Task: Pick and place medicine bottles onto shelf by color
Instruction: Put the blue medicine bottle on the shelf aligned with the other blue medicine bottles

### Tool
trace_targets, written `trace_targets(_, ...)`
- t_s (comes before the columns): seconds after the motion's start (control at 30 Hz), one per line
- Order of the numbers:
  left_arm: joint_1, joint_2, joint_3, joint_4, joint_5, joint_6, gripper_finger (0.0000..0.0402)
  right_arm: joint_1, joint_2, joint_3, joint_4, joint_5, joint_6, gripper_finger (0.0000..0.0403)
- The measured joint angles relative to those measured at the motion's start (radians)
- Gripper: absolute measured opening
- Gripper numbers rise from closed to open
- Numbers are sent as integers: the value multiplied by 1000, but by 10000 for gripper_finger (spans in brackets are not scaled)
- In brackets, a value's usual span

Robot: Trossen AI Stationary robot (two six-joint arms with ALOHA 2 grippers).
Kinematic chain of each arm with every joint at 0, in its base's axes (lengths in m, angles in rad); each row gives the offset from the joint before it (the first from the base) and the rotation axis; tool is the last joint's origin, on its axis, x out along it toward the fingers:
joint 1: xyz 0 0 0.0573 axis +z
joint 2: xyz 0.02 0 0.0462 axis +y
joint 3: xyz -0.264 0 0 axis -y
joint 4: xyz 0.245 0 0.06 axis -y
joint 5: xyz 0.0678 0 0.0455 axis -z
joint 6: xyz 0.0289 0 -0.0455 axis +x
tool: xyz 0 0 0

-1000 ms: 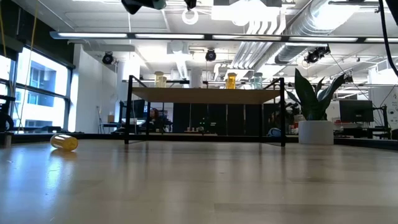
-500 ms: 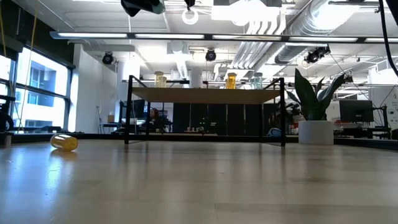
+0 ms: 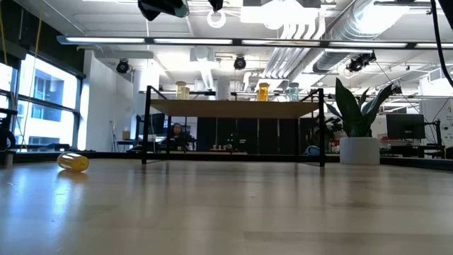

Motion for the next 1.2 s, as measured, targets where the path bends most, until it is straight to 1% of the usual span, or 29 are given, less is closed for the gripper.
trace_targets(0.17,0,0,0,-1,0,-4,92,0,0,0,-3,0,0,102)
trace_targets(0.3,0,0,0,-1,1,-5,93,0,0,0,-4,0,0,101)
trace_targets(0.47,0,0,0,-2,1,-17,104,0,0,0,-7,0,0,101)
trace_targets(0.63,0,0,0,-3,2,-32,129,0,0,0,-12,13,0,101)
trace_targets(0.83,0,0,0,-3,0,-42,179,-3,-11,1,-33,38,3,101)
trace_targets(0.97,0,-2,0,-3,-36,-42,207,-12,-23,1,-74,68,30,101)
trace_targets(1.07,0,-14,0,0,-49,-43,216,-23,-41,1,-105,70,48,101)
trace_targets(1.2,11,-21,18,-11,-48,-43,217,-37,-65,1,-130,71,48,101)
